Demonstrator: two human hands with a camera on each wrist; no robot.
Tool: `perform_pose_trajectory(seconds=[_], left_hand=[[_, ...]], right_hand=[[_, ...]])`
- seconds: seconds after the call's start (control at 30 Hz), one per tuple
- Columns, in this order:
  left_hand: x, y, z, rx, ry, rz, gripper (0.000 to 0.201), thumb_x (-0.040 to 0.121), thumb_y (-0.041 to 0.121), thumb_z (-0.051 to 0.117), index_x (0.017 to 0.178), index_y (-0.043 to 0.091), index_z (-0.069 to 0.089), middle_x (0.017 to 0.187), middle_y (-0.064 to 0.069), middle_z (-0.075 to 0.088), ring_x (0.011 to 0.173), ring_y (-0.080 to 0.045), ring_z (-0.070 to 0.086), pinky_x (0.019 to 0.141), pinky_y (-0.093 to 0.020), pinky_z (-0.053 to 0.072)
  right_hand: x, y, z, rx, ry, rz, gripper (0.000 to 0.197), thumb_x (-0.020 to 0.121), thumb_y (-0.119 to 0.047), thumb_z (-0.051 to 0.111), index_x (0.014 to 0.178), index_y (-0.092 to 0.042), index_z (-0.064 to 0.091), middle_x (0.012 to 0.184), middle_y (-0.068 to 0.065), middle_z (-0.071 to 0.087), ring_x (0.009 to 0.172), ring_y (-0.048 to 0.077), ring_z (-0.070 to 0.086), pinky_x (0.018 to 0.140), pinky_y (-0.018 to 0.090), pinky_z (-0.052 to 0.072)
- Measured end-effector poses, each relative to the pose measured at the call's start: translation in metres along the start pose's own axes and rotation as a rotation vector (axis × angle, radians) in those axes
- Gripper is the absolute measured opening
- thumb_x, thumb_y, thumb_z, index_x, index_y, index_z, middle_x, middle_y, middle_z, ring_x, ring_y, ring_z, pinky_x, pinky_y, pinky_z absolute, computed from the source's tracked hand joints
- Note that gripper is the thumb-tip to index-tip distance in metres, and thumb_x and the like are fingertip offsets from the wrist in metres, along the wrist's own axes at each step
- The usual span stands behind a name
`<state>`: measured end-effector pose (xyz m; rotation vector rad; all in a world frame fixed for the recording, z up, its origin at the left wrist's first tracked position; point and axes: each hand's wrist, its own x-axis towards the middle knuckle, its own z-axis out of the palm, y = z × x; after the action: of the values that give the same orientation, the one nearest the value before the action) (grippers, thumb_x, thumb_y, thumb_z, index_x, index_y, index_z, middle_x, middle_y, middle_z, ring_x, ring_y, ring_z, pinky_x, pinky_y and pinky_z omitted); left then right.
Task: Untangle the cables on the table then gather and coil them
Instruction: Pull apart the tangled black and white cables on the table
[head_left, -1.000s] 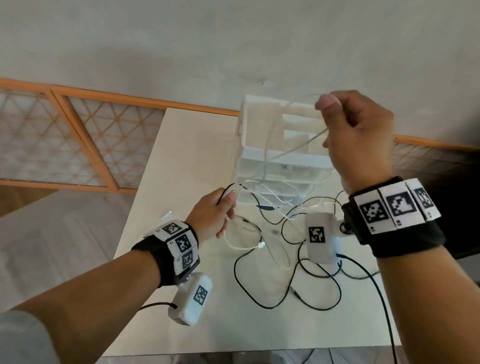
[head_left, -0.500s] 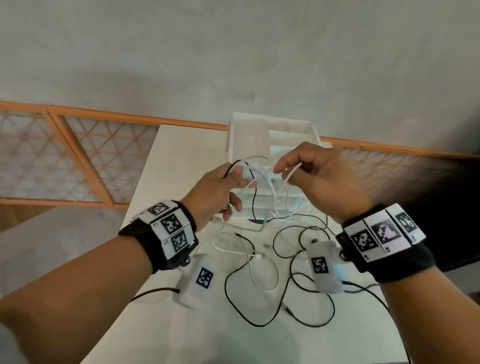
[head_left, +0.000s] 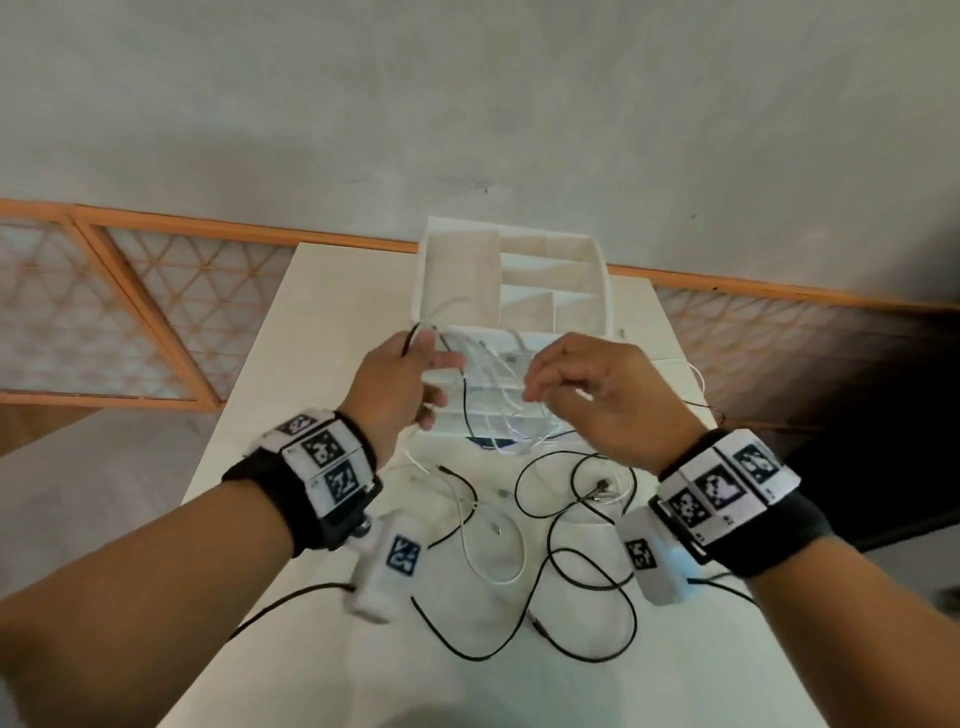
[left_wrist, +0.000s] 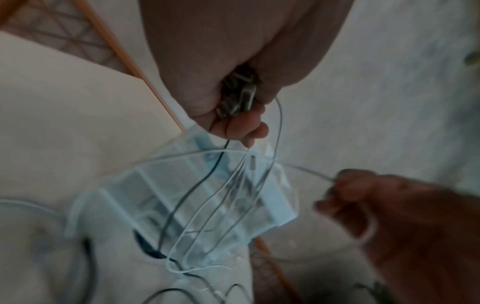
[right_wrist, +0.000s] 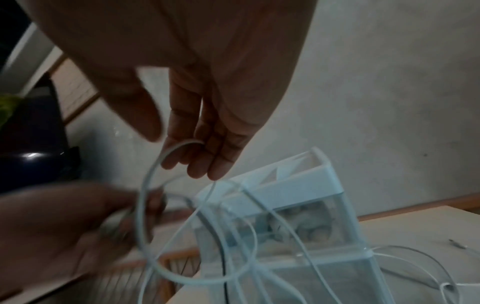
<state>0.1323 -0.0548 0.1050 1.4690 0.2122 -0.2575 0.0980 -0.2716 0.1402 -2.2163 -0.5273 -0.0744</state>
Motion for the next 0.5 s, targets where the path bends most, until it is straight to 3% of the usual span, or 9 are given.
perform_pose_trajectory(seconds=[0.07,0.13,0.2,0.27,0.37,0.43,0.5], left_hand=[[-0.003,0.014,0.019,-0.028,-0.061,0.015,0.027,0.105,0.032,0.041,0.114,0.012,0.057,0.107,-0.004,0.074,0.046,-0.014,0.049,0.041,-0.024,0.036],[-0.006,0.017,0.029,0.009,-0.101,0.039,0.026,0.105,0.031,0.042,0.112,0.011,0.058,0.102,-0.004,0.074,0.046,-0.014,0.049,0.041,-0.025,0.035],[-0.006,0.017,0.029,0.018,-0.075,0.048,0.028,0.105,0.031,0.042,0.113,0.010,0.058,0.094,-0.006,0.075,0.047,-0.014,0.049,0.041,-0.025,0.034],[-0.005,0.016,0.024,0.004,-0.065,0.033,0.030,0.105,0.033,0.041,0.116,0.009,0.057,0.097,-0.009,0.077,0.048,-0.015,0.050,0.041,-0.024,0.035],[-0.012,0.013,0.026,0.066,-0.233,-0.009,0.028,0.106,0.035,0.040,0.113,0.013,0.055,0.102,-0.013,0.076,0.047,-0.017,0.049,0.040,-0.024,0.035],[-0.018,0.004,0.033,0.175,-0.339,-0.042,0.025,0.106,0.036,0.038,0.103,0.016,0.053,0.084,-0.014,0.073,0.045,-0.017,0.045,0.041,-0.025,0.033],[-0.021,-0.010,0.031,0.312,-0.385,-0.085,0.028,0.106,0.035,0.037,0.090,0.014,0.046,0.064,-0.008,0.063,0.042,-0.016,0.040,0.040,-0.025,0.028]], right_hand=[[0.002,-0.001,0.015,-0.076,0.003,-0.128,0.030,0.078,0.006,0.050,0.087,-0.002,0.077,0.099,0.005,0.069,0.077,0.012,0.069,0.073,0.025,0.058],[0.002,-0.002,0.018,-0.097,0.011,-0.182,0.039,0.078,0.011,0.043,0.100,0.000,0.074,0.112,0.008,0.064,0.074,0.016,0.071,0.070,0.028,0.059],[0.003,0.002,0.008,-0.122,0.050,-0.125,0.049,0.082,0.016,0.043,0.118,-0.006,0.067,0.123,0.008,0.058,0.075,0.016,0.072,0.071,0.026,0.059],[0.003,0.011,-0.004,-0.163,0.104,-0.066,0.053,0.086,0.018,0.043,0.127,-0.010,0.062,0.111,0.007,0.065,0.079,0.011,0.072,0.079,0.031,0.060],[0.005,0.021,-0.010,-0.155,0.169,-0.040,0.045,0.090,0.016,0.045,0.121,-0.008,0.067,0.090,0.005,0.070,0.082,0.007,0.072,0.084,0.028,0.058],[0.010,0.025,-0.009,-0.151,0.222,-0.067,0.039,0.091,0.014,0.047,0.114,-0.007,0.071,0.090,0.006,0.069,0.080,0.010,0.071,0.081,0.023,0.057],[0.015,0.032,-0.016,-0.184,0.294,-0.082,0.037,0.089,0.014,0.047,0.104,-0.006,0.074,0.090,0.006,0.068,0.078,0.018,0.071,0.077,0.025,0.057]])
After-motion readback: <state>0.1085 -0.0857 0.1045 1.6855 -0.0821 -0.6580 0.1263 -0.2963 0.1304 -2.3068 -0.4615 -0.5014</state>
